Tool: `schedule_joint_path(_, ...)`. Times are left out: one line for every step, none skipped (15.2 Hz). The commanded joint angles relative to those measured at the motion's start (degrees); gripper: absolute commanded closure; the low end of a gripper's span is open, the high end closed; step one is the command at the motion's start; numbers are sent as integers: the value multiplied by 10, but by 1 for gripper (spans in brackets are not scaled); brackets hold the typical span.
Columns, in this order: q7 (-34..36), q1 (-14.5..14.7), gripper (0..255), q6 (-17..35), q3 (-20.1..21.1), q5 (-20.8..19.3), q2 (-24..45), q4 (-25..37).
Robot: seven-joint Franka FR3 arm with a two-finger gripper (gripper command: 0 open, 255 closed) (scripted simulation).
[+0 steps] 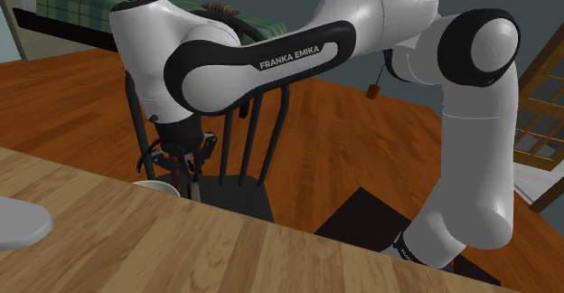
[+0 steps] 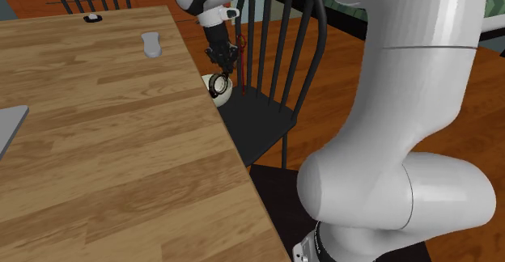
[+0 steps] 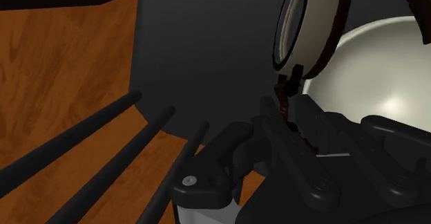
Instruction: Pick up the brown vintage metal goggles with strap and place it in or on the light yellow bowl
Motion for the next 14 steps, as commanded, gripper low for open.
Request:
schedule_joint_path(6,32,255,-31,-9,-19,45,72)
schedule_joint_path(6,51,255,-49,-15,-29,73,116)
schedule_joint_path(5,72,255,-69,-22,-39,100,162)
schedule_joint_path(2,94,255,-89,-29,-49,130,214)
schedule_joint_path(-1,109,255,-104,-35,-54,150,250)
schedule_joint_path(0,108,255,-97,-36,-55,151,243)
schedule_joint_path(2,107,255,-90,-36,-56,152,237)
schedule_joint_path(4,106,255,-84,-37,-57,153,231)
schedule_joint_path(5,105,255,-77,-37,-58,155,226)
schedule_joint_path(7,104,255,-71,-38,-59,157,221)
schedule_joint_path(9,103,255,-65,-39,-60,158,216)
schedule_joint_path(10,102,255,-59,-39,-61,160,211)
schedule_joint_path(12,102,255,-53,-40,-62,162,206)
schedule_joint_path(14,101,255,-47,-41,-64,165,202)
